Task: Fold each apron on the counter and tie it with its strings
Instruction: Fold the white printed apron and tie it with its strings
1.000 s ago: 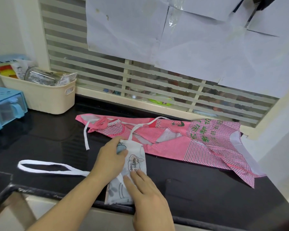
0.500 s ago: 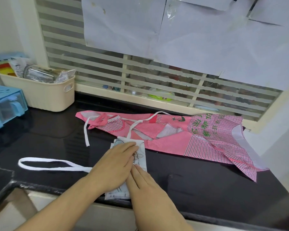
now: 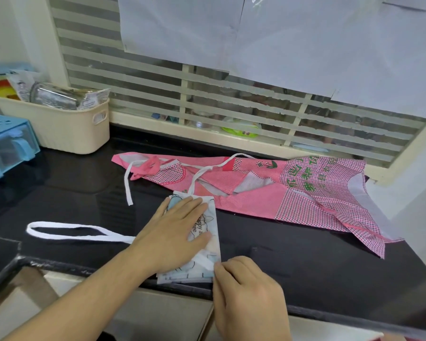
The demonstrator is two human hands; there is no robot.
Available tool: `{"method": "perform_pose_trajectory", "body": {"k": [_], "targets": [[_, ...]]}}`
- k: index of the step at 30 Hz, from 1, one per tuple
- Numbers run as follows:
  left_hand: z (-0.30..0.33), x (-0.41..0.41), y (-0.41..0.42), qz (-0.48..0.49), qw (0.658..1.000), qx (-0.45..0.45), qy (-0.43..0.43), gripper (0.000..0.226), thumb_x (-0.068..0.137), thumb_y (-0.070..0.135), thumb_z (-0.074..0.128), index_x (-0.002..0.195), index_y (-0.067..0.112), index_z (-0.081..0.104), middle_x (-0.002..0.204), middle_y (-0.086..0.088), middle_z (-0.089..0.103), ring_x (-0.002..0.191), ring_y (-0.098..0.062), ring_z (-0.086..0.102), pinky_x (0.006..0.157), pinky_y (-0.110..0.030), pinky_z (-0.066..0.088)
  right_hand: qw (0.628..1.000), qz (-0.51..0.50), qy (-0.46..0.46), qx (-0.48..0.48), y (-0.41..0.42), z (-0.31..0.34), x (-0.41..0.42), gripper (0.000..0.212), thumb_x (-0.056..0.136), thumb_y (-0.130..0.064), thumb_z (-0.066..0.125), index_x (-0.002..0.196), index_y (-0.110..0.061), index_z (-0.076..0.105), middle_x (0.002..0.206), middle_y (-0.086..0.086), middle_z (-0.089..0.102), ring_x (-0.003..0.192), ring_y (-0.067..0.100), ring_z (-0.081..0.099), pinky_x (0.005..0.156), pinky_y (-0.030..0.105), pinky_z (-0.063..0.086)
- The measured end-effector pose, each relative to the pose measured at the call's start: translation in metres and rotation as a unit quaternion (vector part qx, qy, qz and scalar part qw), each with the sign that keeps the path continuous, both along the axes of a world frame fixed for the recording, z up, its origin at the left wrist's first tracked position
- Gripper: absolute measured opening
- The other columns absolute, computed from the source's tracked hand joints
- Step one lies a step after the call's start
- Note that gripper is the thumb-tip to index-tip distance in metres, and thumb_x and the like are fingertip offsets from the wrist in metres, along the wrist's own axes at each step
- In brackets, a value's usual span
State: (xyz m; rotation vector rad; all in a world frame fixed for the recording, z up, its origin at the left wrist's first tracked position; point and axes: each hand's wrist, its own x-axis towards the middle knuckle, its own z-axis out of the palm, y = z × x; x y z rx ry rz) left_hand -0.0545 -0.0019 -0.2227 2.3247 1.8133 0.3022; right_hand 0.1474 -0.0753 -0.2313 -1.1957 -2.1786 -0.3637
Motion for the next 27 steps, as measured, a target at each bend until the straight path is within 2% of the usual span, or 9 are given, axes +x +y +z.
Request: {"method": "perform_pose_trajectory", "body": {"k": [4, 7, 8, 10, 13, 18, 21, 24, 27], "targets": [[0.004, 0.003, -0.006, 0.003, 1.000, -0.004, 0.026, 0.096, 0.091, 0.088, 0.019, 0.167, 0.034, -0.003, 0.172, 0.021, -0.012, 0.155, 0.002, -0.020, 0.129, -0.042, -0.015, 0.992, -0.010, -0.032, -0.122, 0.008, 0.036, 0.014, 0.015, 0.081, -0.034, 0.057, 0.072, -0.027, 0.067, 0.078, -0.014, 0.065, 0.078, 0.008, 0.062, 0.050, 0.029, 0.050], [0.005, 0.005, -0.007, 0.007, 1.000, 0.003, 0.030, 0.104, 0.083, 0.094, 0.008, 0.167, 0.034, -0.003, 0.171, 0.022, -0.012, 0.156, 0.002, -0.020, 0.129, -0.045, -0.014, 0.991, -0.007, 0.060, -0.123, 0.017, 0.051, 0.001, 0.029, 0.093, -0.032, 0.045, 0.108, -0.027, 0.069, 0.115, -0.016, 0.066, 0.110, 0.008, 0.061, 0.086, 0.026, 0.053], [0.004, 0.005, -0.007, 0.008, 0.999, 0.006, 0.039, 0.103, 0.082, 0.093, 0.003, 0.167, 0.034, -0.004, 0.171, 0.022, -0.013, 0.156, 0.001, -0.021, 0.129, -0.045, -0.014, 0.988, 0.011, 0.075, -0.133, 0.019, 0.050, -0.006, 0.043, 0.098, -0.032, 0.041, 0.135, -0.024, 0.062, 0.141, -0.014, 0.058, 0.133, 0.007, 0.051, 0.107, 0.023, 0.041], [0.004, 0.004, -0.007, 0.002, 0.997, 0.008, 0.072, 0.100, 0.080, 0.085, 0.002, 0.166, 0.034, -0.009, 0.171, 0.019, -0.018, 0.155, -0.002, -0.025, 0.128, -0.046, -0.017, 0.979, 0.046, 0.025, -0.197, 0.022, 0.037, -0.019, 0.069, 0.104, -0.044, 0.030, 0.167, -0.022, 0.016, 0.173, -0.013, 0.008, 0.159, 0.003, 0.003, 0.128, 0.028, 0.006], [0.004, 0.004, -0.006, 0.003, 0.997, -0.006, 0.075, 0.095, 0.085, 0.080, 0.010, 0.165, 0.035, -0.012, 0.170, 0.019, -0.022, 0.154, -0.002, -0.027, 0.127, -0.046, -0.018, 0.960, 0.046, -0.065, -0.268, 0.017, 0.009, -0.020, 0.087, 0.098, -0.066, 0.018, 0.160, -0.027, -0.027, 0.167, -0.019, -0.031, 0.153, -0.003, -0.024, 0.130, 0.036, -0.002], [0.005, 0.002, -0.005, -0.008, 0.999, -0.005, 0.046, 0.091, 0.091, 0.081, 0.014, 0.166, 0.036, -0.009, 0.172, 0.017, -0.020, 0.154, -0.002, -0.029, 0.128, -0.046, -0.015, 0.953, 0.055, -0.087, -0.283, 0.016, 0.010, -0.012, 0.102, 0.089, -0.077, 0.021, 0.153, -0.025, -0.039, 0.165, -0.017, -0.037, 0.154, -0.002, -0.024, 0.129, 0.033, -0.007], [0.005, -0.003, -0.009, -0.014, 1.000, 0.014, 0.019, 0.084, 0.096, 0.078, 0.021, 0.167, 0.038, 0.001, 0.173, 0.015, -0.016, 0.154, -0.005, -0.031, 0.128, -0.043, -0.016, 0.955, 0.069, -0.132, -0.258, 0.014, 0.002, -0.005, 0.116, 0.086, -0.074, 0.044, 0.162, -0.016, -0.022, 0.173, -0.007, -0.018, 0.160, 0.007, -0.007, 0.130, 0.038, 0.008], [0.003, -0.007, -0.018, -0.010, 0.996, 0.075, -0.044, 0.070, 0.099, 0.069, 0.028, 0.161, 0.038, 0.028, 0.171, 0.017, -0.002, 0.154, 0.002, -0.022, 0.128, -0.036, -0.014, 0.958, 0.054, -0.160, -0.233, 0.012, -0.004, 0.001, 0.126, 0.062, -0.076, 0.075, 0.161, -0.007, 0.034, 0.165, 0.004, 0.039, 0.150, 0.016, 0.042, 0.112, 0.040, 0.049], [0.004, -0.019, -0.031, 0.021, 0.973, 0.126, -0.192, 0.039, 0.103, 0.022, 0.053, 0.138, 0.039, 0.060, 0.155, 0.028, 0.034, 0.149, 0.015, 0.006, 0.129, -0.036, 0.007, 0.968, 0.076, -0.160, -0.179, 0.010, -0.008, 0.006, 0.110, 0.050, -0.069, 0.089, 0.142, -0.013, 0.064, 0.150, 0.003, 0.058, 0.136, 0.017, 0.059, 0.100, 0.039, 0.057]]}}
